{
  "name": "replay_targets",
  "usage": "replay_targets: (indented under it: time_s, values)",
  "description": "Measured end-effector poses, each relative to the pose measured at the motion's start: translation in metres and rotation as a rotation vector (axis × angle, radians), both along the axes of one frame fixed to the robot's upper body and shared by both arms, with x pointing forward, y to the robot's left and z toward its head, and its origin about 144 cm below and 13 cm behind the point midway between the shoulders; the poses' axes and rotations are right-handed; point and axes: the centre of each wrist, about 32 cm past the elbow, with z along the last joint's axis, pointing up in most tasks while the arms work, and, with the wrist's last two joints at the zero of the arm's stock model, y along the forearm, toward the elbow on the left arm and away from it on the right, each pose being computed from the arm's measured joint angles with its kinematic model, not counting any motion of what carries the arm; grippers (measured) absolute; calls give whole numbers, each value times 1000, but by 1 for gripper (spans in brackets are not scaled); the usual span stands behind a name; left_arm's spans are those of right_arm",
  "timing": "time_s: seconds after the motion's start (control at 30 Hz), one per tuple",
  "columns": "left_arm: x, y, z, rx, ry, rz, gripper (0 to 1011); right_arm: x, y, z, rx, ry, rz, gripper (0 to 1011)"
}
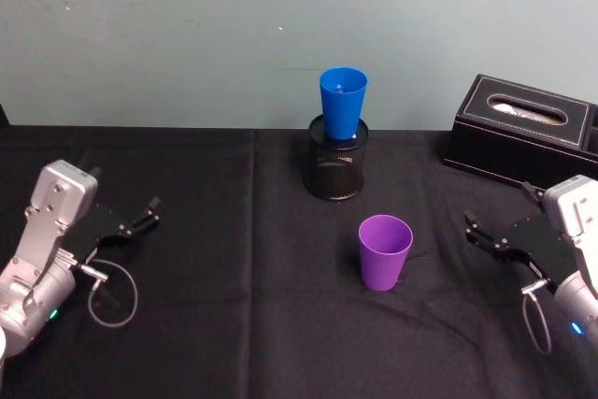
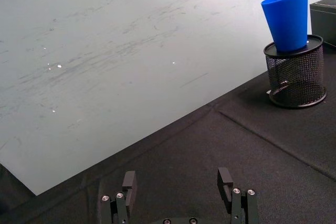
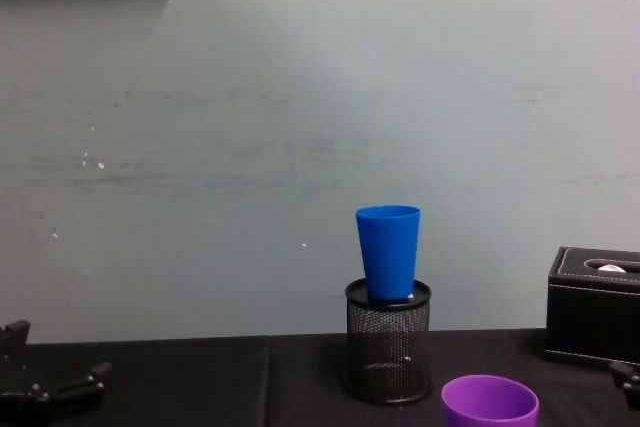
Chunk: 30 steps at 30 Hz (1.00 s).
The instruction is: Pick up one cup with a gripper and tap it against the other cup.
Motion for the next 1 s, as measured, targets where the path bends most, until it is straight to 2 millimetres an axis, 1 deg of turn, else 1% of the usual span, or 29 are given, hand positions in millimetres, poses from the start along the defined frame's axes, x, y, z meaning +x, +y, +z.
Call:
replay_targets:
  time_s: [1.0]
  values:
    - [0, 0, 0, 0, 0, 0, 1011, 0, 0, 0, 0, 0, 0, 1003]
